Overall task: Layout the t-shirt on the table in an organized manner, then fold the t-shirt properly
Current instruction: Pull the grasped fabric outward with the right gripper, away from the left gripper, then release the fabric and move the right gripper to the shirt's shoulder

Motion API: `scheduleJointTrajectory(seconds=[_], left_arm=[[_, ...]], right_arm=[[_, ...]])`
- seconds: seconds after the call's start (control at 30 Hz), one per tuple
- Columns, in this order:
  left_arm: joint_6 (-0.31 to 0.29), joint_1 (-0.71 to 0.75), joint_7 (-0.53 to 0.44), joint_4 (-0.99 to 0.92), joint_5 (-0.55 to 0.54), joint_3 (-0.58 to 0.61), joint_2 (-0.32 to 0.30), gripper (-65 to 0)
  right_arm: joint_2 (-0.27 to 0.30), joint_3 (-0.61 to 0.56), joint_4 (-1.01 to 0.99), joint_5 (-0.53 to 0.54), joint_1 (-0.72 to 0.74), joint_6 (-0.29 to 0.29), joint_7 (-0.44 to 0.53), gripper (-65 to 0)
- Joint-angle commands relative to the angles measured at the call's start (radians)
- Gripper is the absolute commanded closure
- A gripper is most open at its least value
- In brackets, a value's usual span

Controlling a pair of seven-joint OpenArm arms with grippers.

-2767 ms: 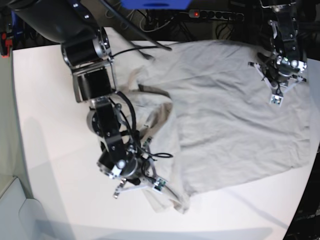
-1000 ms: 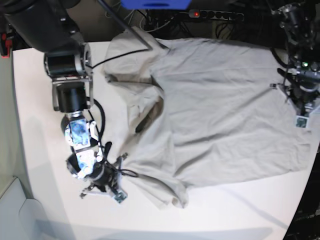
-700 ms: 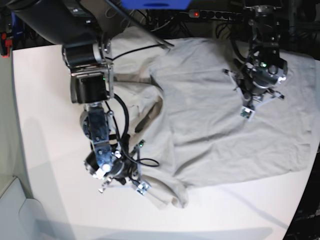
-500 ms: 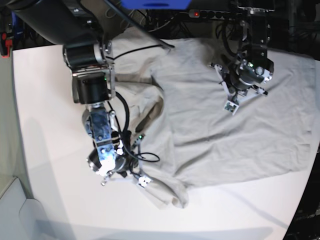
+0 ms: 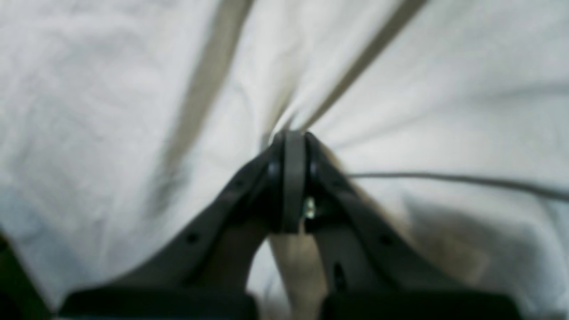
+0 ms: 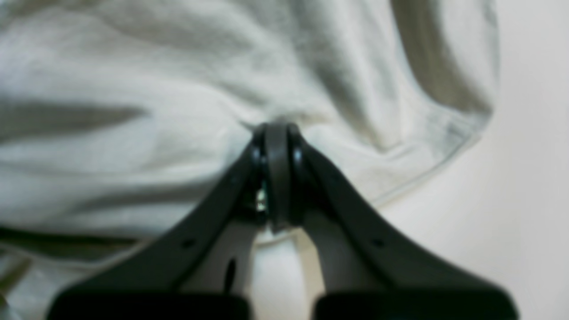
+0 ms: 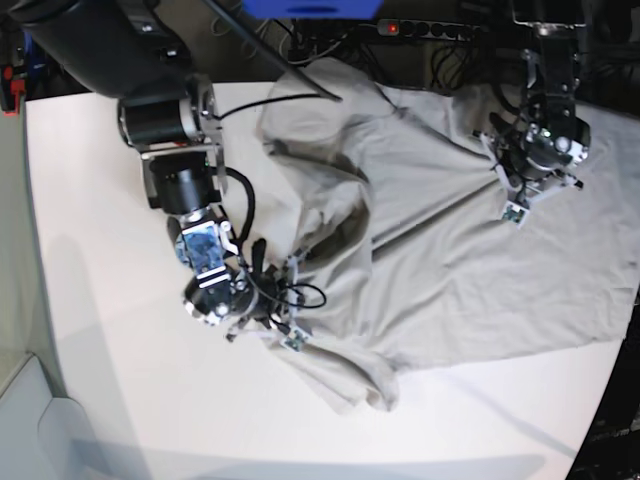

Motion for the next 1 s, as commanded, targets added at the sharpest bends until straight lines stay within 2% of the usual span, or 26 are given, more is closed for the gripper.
scheduleJointTrajectory(seconds=[0.0, 0.07, 0.1, 0.23, 0.33, 0.43, 0.6, 0.67, 0.77, 0.8, 0.9, 0.97], left_arm=[[0.004, 0.001, 0.024, 0.007, 0.027, -0.008, -0.028, -0.1], [0.004, 0.001, 0.024, 0.007, 0.026, -0.01, -0.057, -0.1], [0.004, 0.001, 0.021, 0.007, 0.026, -0.01, -0.071, -0.1], [0.004, 0.001, -0.013, 0.007, 0.03, -0.011, -0.103, -0.1], [0.004, 0.001, -0.014, 0.007, 0.03, -0.011, -0.113, -0.1], [0.004, 0.001, -0.014, 0.007, 0.03, -0.011, -0.109, -0.1], [0.004, -0.021, -0.011, 0.007, 0.03, -0.011, -0.105, -0.1], [0.004, -0.025, -0.01, 0.007, 0.03, -0.011, -0.106, -0.1], [0.004, -0.027, -0.014, 0.007, 0.03, -0.011, -0.111, -0.1], [0.004, -0.027, -0.014, 0.007, 0.03, -0.02, -0.111, -0.1], [0.004, -0.05, -0.008, 0.013, 0.026, -0.057, -0.111, -0.1], [0.002, -0.071, 0.006, 0.022, 0.024, -0.071, -0.108, -0.1]], right_arm=[[0.028, 0.001, -0.032, -0.025, 0.035, -0.005, -0.002, 0.0], [0.051, 0.001, -0.11, -0.025, 0.076, -0.005, 0.067, 0.0], [0.069, 0.001, -0.15, -0.025, 0.096, -0.029, 0.096, 0.0], [0.123, 0.002, -0.233, -0.025, 0.165, -0.181, 0.191, 0.0], [0.163, 0.002, -0.232, -0.025, 0.205, -0.289, 0.211, 0.0], [0.187, 0.002, -0.232, -0.022, 0.247, -0.338, 0.21, 0.0], [0.198, 0.004, -0.158, -0.022, 0.27, -0.296, 0.195, 0.0], [0.2, 0.004, -0.038, -0.022, 0.234, -0.218, 0.127, 0.0], [0.194, 0.006, 0.192, -0.022, 0.149, -0.045, -0.019, 0.0], [0.189, 0.006, 0.27, -0.022, 0.115, -0.005, -0.063, 0.0], [0.131, 0.006, 0.451, -0.023, 0.041, -0.005, -0.16, 0.0], [0.117, 0.006, 0.563, -0.023, -0.014, -0.005, -0.249, 0.0]])
